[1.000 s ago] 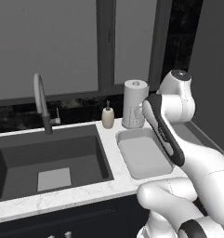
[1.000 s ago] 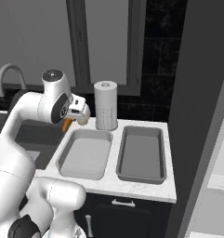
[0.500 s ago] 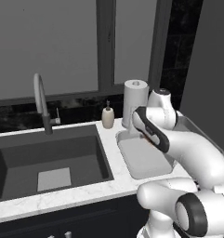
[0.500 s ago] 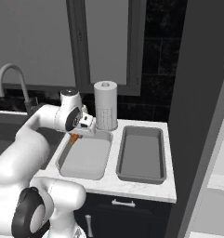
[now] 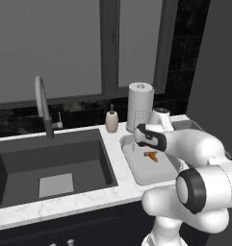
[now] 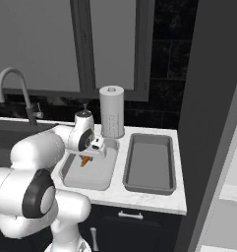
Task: Place one carrot and one steak in each tupperware on the nearby counter, to pack two identical lunches.
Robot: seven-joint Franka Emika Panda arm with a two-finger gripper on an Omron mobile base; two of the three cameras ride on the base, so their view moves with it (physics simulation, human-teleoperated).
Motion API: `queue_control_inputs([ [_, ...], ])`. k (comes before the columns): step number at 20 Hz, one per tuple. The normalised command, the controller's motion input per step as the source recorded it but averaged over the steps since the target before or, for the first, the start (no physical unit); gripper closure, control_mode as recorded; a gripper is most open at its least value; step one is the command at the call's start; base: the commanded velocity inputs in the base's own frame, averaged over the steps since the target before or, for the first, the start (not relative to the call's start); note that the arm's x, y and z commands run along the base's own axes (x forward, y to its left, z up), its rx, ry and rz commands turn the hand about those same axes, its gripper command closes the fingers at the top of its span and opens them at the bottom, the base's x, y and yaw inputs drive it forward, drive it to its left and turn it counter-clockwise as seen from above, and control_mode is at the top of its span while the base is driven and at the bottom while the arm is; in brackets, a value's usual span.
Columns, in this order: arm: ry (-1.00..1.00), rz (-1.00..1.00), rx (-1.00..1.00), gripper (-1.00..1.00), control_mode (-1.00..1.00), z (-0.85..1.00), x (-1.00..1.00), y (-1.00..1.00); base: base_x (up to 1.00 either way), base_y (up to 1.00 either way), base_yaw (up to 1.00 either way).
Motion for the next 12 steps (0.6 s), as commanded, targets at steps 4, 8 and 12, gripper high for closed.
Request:
queue_control_inputs([
  [4, 0.06, 0.00, 0.00, 1.00, -1.00, -0.44, 0.29, -0.20, 0.00, 0.00, 0.00],
  [8, 0.02, 0.00, 0.00, 1.00, -1.00, -0.33, 0.39, -0.06, 0.00, 0.00, 0.00],
  [12, 0.01, -0.01, 0.00, 1.00, -1.00, -0.34, 0.20, 0.00, 0.00, 0.00, 0.00],
])
